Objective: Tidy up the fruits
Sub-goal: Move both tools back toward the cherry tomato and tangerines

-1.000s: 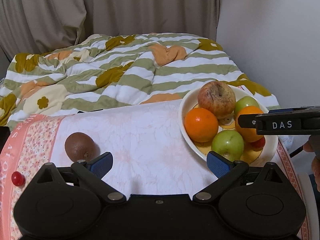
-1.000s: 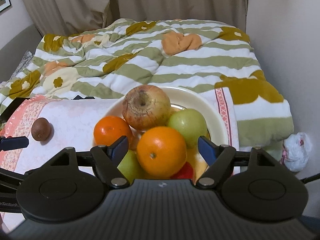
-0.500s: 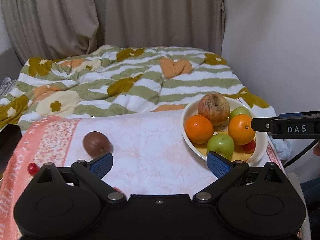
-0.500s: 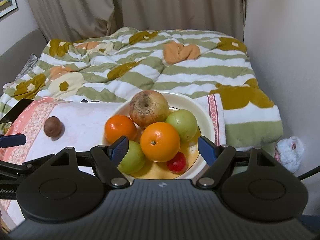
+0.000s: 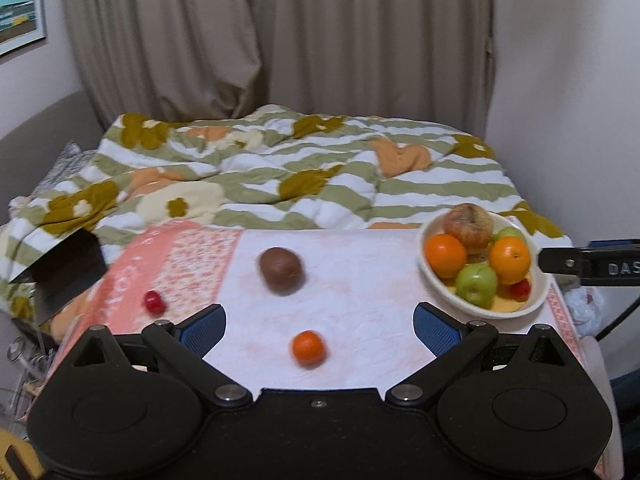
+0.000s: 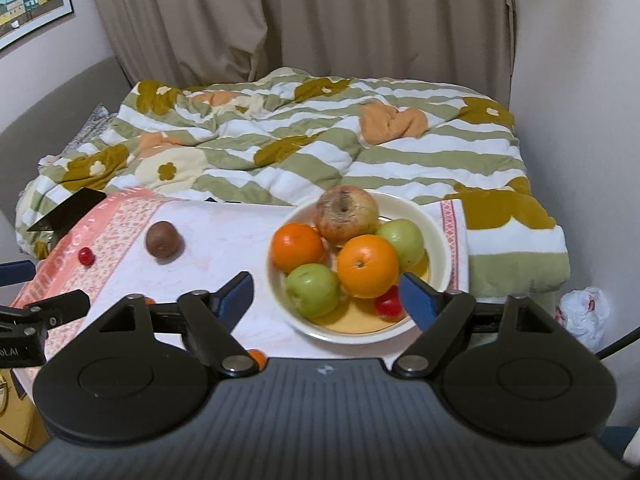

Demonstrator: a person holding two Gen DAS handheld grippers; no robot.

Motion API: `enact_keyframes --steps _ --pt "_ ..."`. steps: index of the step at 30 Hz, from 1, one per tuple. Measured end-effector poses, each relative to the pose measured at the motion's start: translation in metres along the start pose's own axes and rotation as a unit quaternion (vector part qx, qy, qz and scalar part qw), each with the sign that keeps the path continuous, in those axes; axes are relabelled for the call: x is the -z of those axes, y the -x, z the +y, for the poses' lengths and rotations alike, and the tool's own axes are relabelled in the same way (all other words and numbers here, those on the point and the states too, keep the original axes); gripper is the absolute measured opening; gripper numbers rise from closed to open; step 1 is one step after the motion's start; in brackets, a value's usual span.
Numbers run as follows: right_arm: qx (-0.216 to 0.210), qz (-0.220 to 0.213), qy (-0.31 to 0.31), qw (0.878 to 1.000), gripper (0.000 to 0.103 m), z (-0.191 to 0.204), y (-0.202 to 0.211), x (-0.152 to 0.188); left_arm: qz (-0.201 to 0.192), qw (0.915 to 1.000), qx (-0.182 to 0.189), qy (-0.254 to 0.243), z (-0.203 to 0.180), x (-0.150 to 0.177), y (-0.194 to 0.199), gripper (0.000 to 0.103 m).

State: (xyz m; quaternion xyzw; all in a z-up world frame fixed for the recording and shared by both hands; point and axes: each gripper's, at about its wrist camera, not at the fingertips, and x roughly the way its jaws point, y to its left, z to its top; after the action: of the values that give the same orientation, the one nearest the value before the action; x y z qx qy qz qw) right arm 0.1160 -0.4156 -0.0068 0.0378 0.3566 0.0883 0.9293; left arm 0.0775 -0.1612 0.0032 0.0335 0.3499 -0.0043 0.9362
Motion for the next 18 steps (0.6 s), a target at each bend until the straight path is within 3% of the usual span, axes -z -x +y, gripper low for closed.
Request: enact_keyframes --steps 9,18 --pt "-0.007 -0.003 0.019 1.000 0.103 0.061 0.003 0.006 -0.005 0.9994 -0.032 0.010 0.064 0.008 0.008 0.103" --pt "0.022 0.004 -0.004 1.000 0.103 0.137 -0.009 0.011 0.011 0.9998 0.002 -0.014 0.138 0.008 -0.012 0.103"
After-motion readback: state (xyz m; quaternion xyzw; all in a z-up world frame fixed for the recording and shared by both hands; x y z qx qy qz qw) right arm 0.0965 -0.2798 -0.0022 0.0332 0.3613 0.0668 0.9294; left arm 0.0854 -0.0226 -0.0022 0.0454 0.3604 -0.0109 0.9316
